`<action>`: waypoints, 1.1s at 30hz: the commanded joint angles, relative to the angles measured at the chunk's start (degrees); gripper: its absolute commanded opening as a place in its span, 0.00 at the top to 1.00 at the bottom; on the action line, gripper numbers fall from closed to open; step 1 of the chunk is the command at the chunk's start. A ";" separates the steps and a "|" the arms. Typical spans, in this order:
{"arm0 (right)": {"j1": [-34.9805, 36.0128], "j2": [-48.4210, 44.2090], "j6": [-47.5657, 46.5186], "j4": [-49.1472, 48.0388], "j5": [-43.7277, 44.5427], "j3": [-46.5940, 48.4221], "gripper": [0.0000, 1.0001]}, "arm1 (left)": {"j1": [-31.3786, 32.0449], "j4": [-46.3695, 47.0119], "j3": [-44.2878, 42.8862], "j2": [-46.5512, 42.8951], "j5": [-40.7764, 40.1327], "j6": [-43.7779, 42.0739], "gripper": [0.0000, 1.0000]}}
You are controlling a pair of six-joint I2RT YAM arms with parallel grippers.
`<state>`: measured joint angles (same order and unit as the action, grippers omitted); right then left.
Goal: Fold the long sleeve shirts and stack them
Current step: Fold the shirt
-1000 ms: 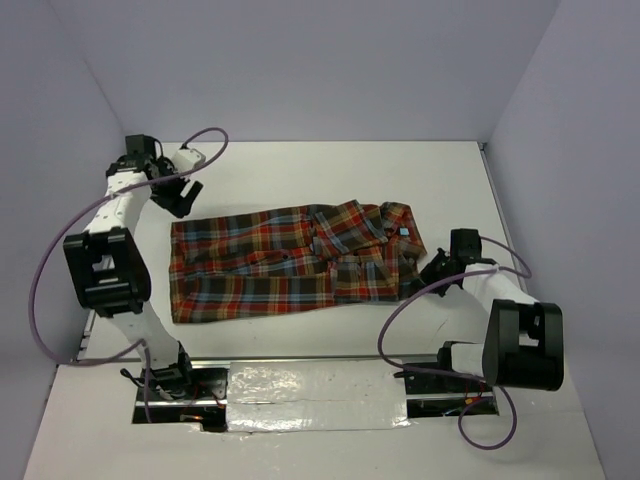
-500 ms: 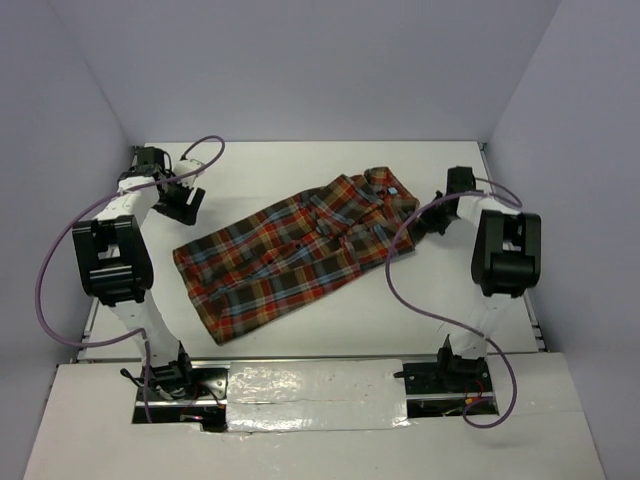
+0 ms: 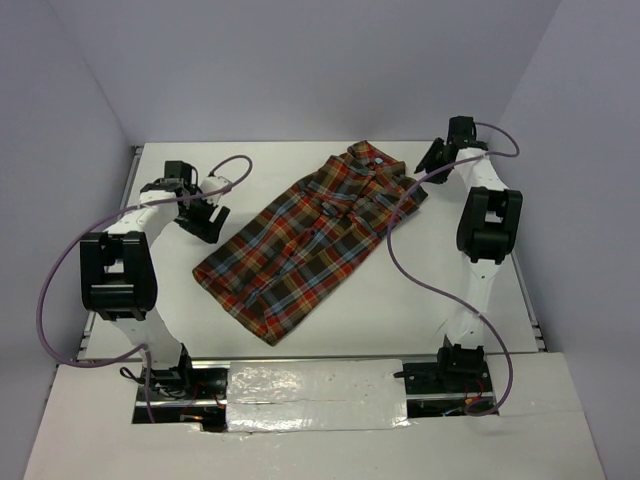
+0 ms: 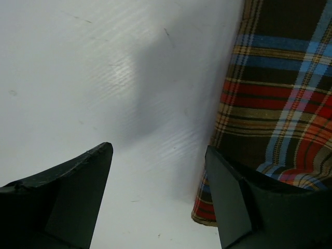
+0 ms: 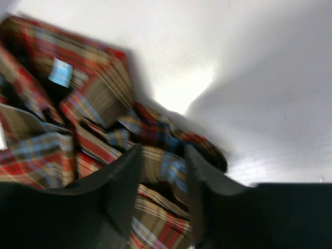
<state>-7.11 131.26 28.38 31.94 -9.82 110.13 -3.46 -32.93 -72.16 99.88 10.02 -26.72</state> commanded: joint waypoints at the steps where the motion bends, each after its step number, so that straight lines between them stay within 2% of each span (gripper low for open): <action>1: -0.35 0.84 -2.28 3.21 0.86 7.90 0.51 | 0.74 0.67 0.79 -1.44 0.53 1.23 0.14; 7: -1.58 -2.49 -3.60 5.58 2.97 12.65 0.40 | 1.00 1.46 1.50 -1.00 0.70 1.67 0.14; 10: -1.94 -7.58 -2.81 6.81 3.50 10.56 0.40 | 1.00 1.46 1.67 -0.73 -0.18 1.41 0.14; 12: -1.94 -14.84 -1.85 5.16 2.71 1.45 0.40 | 1.09 1.29 1.76 -0.73 -0.18 1.58 0.14; 13: -2.03 -17.59 -0.10 1.23 1.92 -8.16 0.40 | 1.09 1.20 2.02 -0.82 0.08 1.76 0.14; 15: -2.03 -25.85 3.67 -6.14 -0.36 -17.88 0.41 | 1.18 1.11 2.72 -1.17 0.44 1.67 0.14; 16: -2.03 -27.88 5.18 -8.54 -1.68 -26.63 0.41 | 1.35 1.02 2.99 -1.35 0.52 1.67 0.14; 17: -1.85 -31.30 6.67 -10.83 -2.82 -30.46 0.41 | 1.44 0.76 3.25 -1.35 0.70 1.67 0.15; 20: -1.41 -33.52 10.99 -16.29 -4.68 -40.32 0.42 | 1.53 -0.11 4.04 -1.35 2.02 1.15 0.14; 24: -1.15 -29.58 14.67 -22.26 -8.18 -44.03 0.42 | 1.53 -0.82 4.92 -1.09 4.30 0.18 0.13; 26: -0.54 -25.30 14.86 -22.71 -8.90 -41.93 0.41 | 1.53 -1.09 5.28 -0.39 5.27 -0.26 0.14; 28: -0.44 -21.94 14.95 -22.19 -9.42 -38.33 0.42 | 1.62 -1.26 5.63 0.40 5.88 -0.44 0.19; 29: -0.18 -18.88 14.95 -22.28 -9.77 -37.19 0.43 | 1.53 -0.91 6.06 0.67 6.06 -0.53 0.22; 30: -0.09 -17.46 14.95 -22.01 -9.95 -35.18 0.45 | 1.53 -0.21 6.94 0.85 6.06 -0.70 0.32; 33: 0.08 -12.10 14.69 -21.14 -10.74 -30.52 0.61 | 2.23 0.67 8.87 0.85 6.76 -1.23 0.49</action>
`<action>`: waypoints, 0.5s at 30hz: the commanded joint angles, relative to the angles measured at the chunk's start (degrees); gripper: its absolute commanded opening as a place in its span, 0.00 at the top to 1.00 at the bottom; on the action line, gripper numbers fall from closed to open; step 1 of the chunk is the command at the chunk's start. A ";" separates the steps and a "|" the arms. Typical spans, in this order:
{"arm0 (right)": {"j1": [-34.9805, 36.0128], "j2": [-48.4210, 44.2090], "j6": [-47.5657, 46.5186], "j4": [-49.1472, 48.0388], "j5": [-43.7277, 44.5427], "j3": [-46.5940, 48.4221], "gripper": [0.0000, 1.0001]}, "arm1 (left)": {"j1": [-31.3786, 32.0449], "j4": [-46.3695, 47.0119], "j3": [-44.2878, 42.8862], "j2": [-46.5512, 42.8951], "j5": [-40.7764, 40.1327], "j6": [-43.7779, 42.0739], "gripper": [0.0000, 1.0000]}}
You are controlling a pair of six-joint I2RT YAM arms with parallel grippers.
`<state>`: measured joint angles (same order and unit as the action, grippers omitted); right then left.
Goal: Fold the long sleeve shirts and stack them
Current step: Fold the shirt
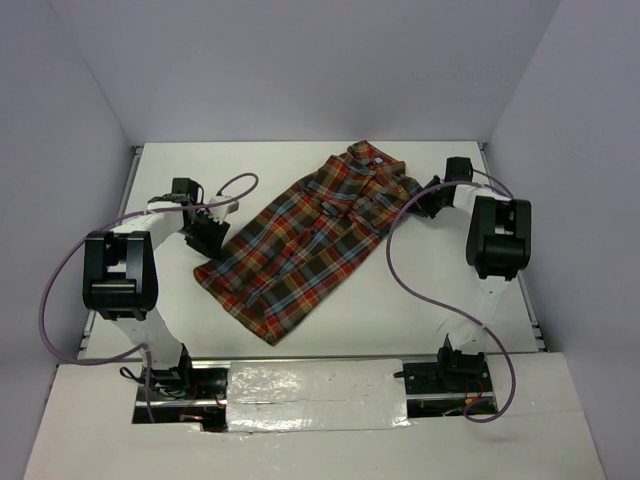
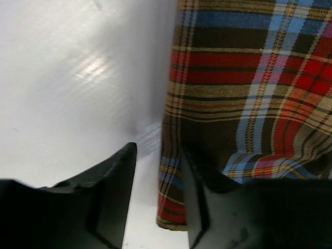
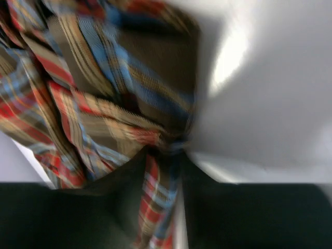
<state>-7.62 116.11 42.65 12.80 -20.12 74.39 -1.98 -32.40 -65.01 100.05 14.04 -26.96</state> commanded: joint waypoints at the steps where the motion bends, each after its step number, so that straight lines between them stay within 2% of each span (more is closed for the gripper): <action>1: 0.59 5.50 0.41 -1.64 -0.62 6.54 0.75 | 1.36 0.06 2.17 0.59 3.27 -1.34 0.52; 2: 0.67 6.66 0.15 -1.03 -0.62 9.52 0.78 | 1.54 -0.20 3.13 0.41 4.40 -2.30 0.60; 3: 0.76 9.19 -0.11 -0.50 -0.62 11.55 0.86 | 3.37 -0.47 3.75 0.32 4.85 -2.74 0.63; 5: 1.20 11.75 -0.82 1.78 -0.62 17.85 0.91 | 4.52 -0.64 5.76 -0.38 6.25 -4.14 0.69; 9: 2.52 19.93 -1.96 4.95 -1.50 29.82 0.90 | 7.95 -1.43 10.51 -2.40 13.36 -7.66 0.69; 10: 2.78 21.24 -2.66 6.44 -1.59 32.28 0.89 | 8.74 -1.43 12.00 -2.75 15.29 -8.54 0.68; 12: 3.75 24.15 -3.36 6.98 -2.38 38.36 0.78 | 12.95 -2.49 12.01 -2.58 16.19 -10.92 0.67; 13: 4.01 24.85 -3.45 7.24 -2.99 40.90 0.68 | 14.79 -2.14 11.84 -1.88 16.97 -11.01 0.66; 15: 4.10 25.65 -2.93 7.24 -3.26 42.06 0.59 | 16.12 -1.35 11.40 -0.57 17.51 -10.48 0.65</action>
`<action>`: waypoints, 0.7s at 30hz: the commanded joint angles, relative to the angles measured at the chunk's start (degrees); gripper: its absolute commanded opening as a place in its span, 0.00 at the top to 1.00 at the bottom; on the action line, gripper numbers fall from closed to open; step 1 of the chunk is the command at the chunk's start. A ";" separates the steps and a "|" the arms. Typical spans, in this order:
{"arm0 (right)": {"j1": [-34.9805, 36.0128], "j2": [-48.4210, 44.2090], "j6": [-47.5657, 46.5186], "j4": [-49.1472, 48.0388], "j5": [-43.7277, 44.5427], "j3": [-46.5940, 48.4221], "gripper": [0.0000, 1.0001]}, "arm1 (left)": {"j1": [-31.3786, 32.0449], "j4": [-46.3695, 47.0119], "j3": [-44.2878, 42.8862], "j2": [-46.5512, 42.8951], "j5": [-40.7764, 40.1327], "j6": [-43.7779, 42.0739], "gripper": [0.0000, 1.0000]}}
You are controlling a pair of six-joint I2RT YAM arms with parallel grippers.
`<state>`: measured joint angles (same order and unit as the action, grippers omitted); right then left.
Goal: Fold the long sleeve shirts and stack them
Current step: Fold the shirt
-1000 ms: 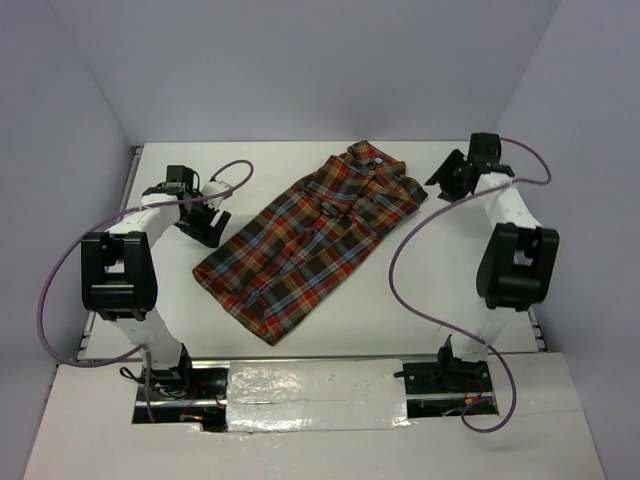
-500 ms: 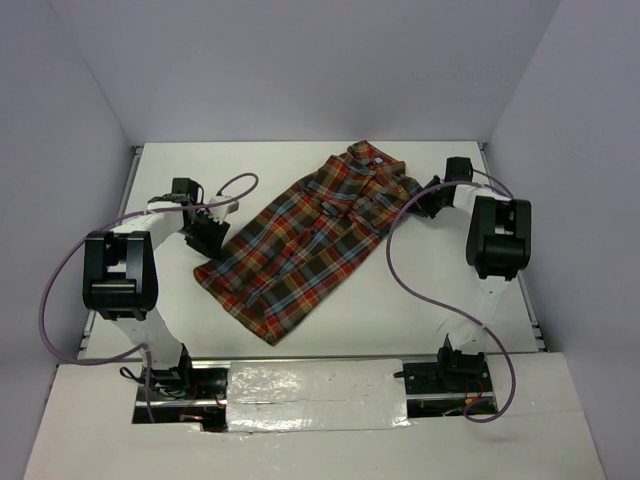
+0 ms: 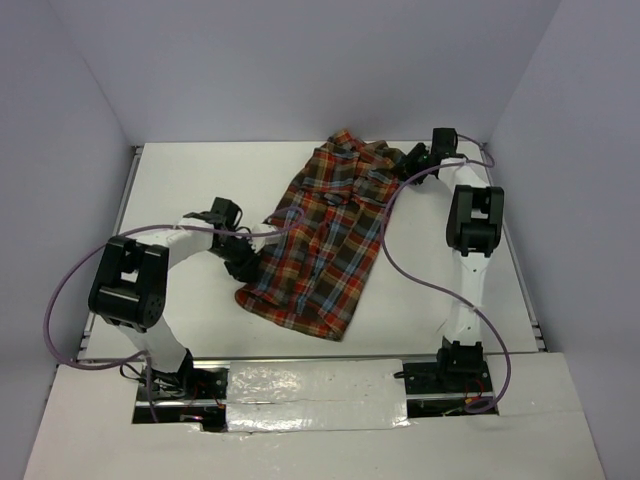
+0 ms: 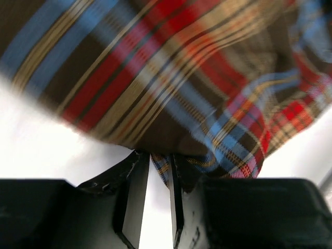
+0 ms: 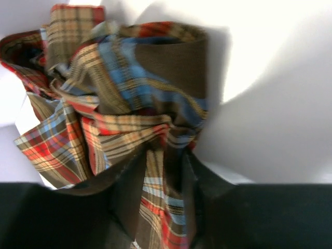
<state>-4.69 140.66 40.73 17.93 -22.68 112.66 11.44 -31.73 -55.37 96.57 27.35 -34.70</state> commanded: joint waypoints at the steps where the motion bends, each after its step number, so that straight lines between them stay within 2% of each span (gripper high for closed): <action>1: 1.00 0.93 -0.74 2.54 -0.53 3.62 0.56 | 3.32 -1.59 1.41 3.96 4.29 -2.40 0.65; 5: -1.02 -4.76 -1.70 2.98 1.48 -1.29 0.45 | 4.03 -3.77 0.53 5.03 4.81 -3.79 0.64; 10: -4.18 -13.12 -9.61 10.35 8.24 -6.05 0.40 | 6.39 -1.33 0.80 4.94 5.69 -1.61 0.63; 14: -5.24 -26.72 -13.13 12.74 16.68 -13.50 0.35 | 6.49 -1.92 0.79 3.54 5.61 -0.80 0.62; 17: -4.98 -38.24 -10.51 9.50 15.13 -26.84 0.33 | 6.49 -5.08 2.28 1.08 4.64 -3.35 0.57; 18: -4.54 -40.96 -9.28 7.84 13.03 -34.62 0.33 | 6.49 -5.80 2.72 -0.58 5.07 -4.40 0.52; 19: -3.24 -46.47 -7.44 6.77 11.70 -38.79 0.34 | 6.49 -6.24 3.25 -1.56 6.12 -4.76 0.50; 21: -1.04 -51.69 -6.11 4.58 9.94 -49.75 0.35 | 6.49 -7.38 4.65 -4.19 7.62 -5.64 0.43</action>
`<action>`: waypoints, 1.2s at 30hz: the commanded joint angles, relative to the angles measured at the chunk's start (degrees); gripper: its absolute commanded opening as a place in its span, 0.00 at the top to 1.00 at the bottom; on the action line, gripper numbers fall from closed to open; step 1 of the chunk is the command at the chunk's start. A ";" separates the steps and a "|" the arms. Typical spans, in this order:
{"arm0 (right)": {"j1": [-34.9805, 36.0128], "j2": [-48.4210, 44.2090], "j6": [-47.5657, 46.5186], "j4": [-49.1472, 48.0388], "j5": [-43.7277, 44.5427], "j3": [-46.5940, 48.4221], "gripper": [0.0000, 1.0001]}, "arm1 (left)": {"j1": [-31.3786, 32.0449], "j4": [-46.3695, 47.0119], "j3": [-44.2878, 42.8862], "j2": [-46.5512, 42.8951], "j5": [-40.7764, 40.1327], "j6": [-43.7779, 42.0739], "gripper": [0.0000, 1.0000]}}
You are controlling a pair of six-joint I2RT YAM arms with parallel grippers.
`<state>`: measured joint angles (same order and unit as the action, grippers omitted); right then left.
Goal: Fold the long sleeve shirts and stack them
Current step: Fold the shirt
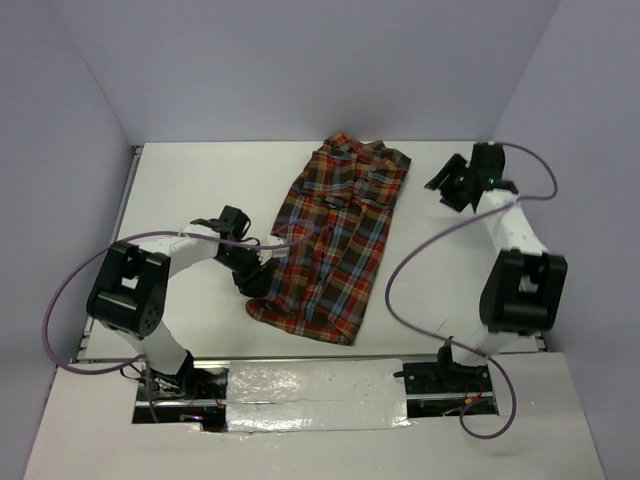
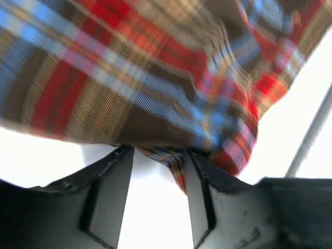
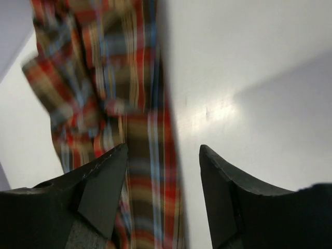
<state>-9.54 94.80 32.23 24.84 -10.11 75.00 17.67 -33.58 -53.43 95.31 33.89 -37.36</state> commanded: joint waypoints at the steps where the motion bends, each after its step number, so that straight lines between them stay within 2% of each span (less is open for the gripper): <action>1: 5.22 -10.12 3.01 -2.51 -2.72 -15.29 0.36 | 0.61 -6.31 3.06 -3.63 2.31 -4.11 0.42; 8: 21.03 -25.27 12.85 -5.05 -6.67 -39.01 0.37 | 0.09 -9.48 2.46 -11.00 -1.01 -4.39 0.34; 13: 27.72 -32.22 19.88 -8.49 -7.82 -48.79 0.39 | -0.62 -5.81 1.92 -17.34 -5.58 -2.98 0.34; 17: 33.17 -31.44 21.56 -11.21 -8.61 -50.56 0.40 | -0.53 -2.19 2.28 -22.52 -7.16 -2.89 0.35; 21: 37.92 -26.70 22.96 -14.02 -9.66 -51.09 0.40 | -0.53 -1.57 2.36 -25.25 -8.05 -4.11 0.35; 25: 38.80 -20.64 24.55 -20.87 -13.62 -52.24 0.41 | -0.27 0.01 3.77 -31.91 -5.68 -8.32 0.34; 27: 39.59 -17.56 23.59 -20.71 -13.54 -50.41 0.43 | -0.18 0.80 3.68 -34.39 -3.49 -9.39 0.34; 29: 39.77 -16.23 23.14 -20.36 -12.83 -49.69 0.50 | -0.01 1.15 3.51 -37.82 -2.25 -9.92 0.33; 30: 39.77 -16.23 23.67 -21.05 -12.74 -49.86 0.60 | -0.01 1.33 3.51 -39.91 -1.38 -10.44 0.33; 33: 39.86 -16.32 23.93 -21.07 -13.18 -49.43 0.78 | 0.08 2.03 4.21 -42.39 -1.46 -10.54 0.33; 34: 39.86 -16.32 23.76 -20.37 -13.10 -49.08 0.89 | 0.08 2.38 4.47 -43.44 -1.37 -10.80 0.33; 36: 39.77 -16.41 22.27 -16.52 -12.05 -47.76 1.00 | 0.08 3.43 5.35 -44.41 0.03 -12.28 0.32</action>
<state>29.80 78.26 55.64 4.86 -24.03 25.17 17.45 -32.40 -49.23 52.05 30.13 -46.65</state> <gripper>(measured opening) 0.043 0.675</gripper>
